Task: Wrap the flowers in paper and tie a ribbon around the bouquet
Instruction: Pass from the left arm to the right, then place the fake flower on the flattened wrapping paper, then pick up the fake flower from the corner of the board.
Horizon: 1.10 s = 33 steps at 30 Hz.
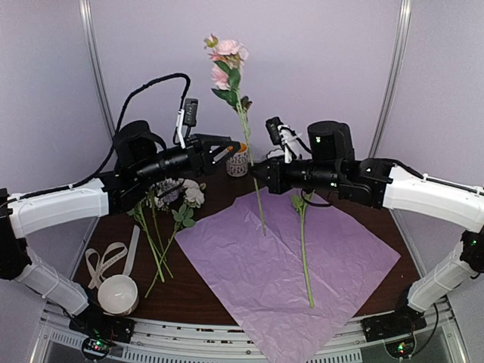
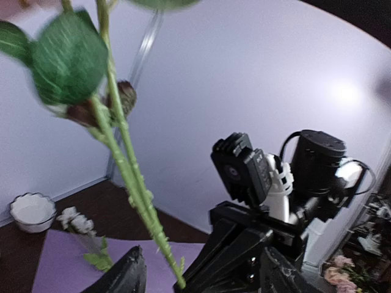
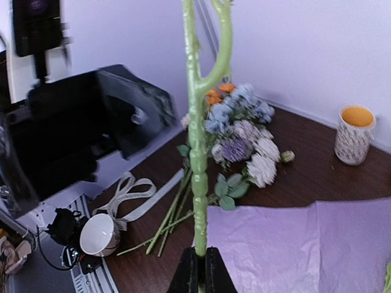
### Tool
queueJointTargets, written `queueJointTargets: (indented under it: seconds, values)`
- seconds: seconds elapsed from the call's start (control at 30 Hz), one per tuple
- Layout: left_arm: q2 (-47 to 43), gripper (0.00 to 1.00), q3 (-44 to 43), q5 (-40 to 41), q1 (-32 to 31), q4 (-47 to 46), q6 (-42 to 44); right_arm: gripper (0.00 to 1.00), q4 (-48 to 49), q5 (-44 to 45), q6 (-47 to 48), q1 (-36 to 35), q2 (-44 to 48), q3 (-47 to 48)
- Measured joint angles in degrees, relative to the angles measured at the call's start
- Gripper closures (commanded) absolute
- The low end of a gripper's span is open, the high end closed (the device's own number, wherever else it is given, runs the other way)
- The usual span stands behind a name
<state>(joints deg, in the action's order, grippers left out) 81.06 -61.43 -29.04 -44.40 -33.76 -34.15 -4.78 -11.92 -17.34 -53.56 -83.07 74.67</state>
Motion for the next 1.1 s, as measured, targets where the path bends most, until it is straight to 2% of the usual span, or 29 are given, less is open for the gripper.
queueJointTargets:
  seconds: [0.07,0.17,0.37,0.4,0.47,0.57,0.67,0.9,1.1]
  values:
    - [-2.29,0.21,-0.55,8.2,-0.07,11.41,4.48,1.0,-3.89,3.37,-4.17,2.1,0.79,-2.36]
    - [-4.72,0.2,-1.4,18.43,0.85,23.91,9.51,1.0,-11.19,7.17,-11.69,5.42,0.48,-7.89]
    - [-1.44,0.2,-2.73,30.49,4.98,43.28,13.27,1.0,-16.11,7.58,-19.1,8.72,-3.15,-15.76]
    - [-0.2,0.21,-2.73,31.34,5.97,45.44,13.27,0.98,-16.96,7.65,-20.24,9.07,-4.52,-16.2]
    - [3.45,0.25,-2.62,32.24,8.9,49.83,13.05,0.77,-18.01,7.89,-21.68,9.35,-6.49,-16.24]
    - [7.89,0.3,-1.29,32.46,13.14,52.57,12.2,0.64,-19.47,9.27,-23.5,9.57,-7.52,-16.24]
    - [11.06,0.35,0.26,32.44,16.06,53.99,11.85,0.59,-21.0,11.67,-24.68,9.18,-6.95,-16.24]
    - [16.0,0.4,0.35,30.6,17.05,54.77,11.93,0.58,-25.94,17.66,-25.64,4.87,0.57,-16.26]
    - [19.08,0.52,0.46,30.34,18.36,54.62,11.58,0.59,-27.23,20.15,-27.02,1.95,6.75,-17.66]
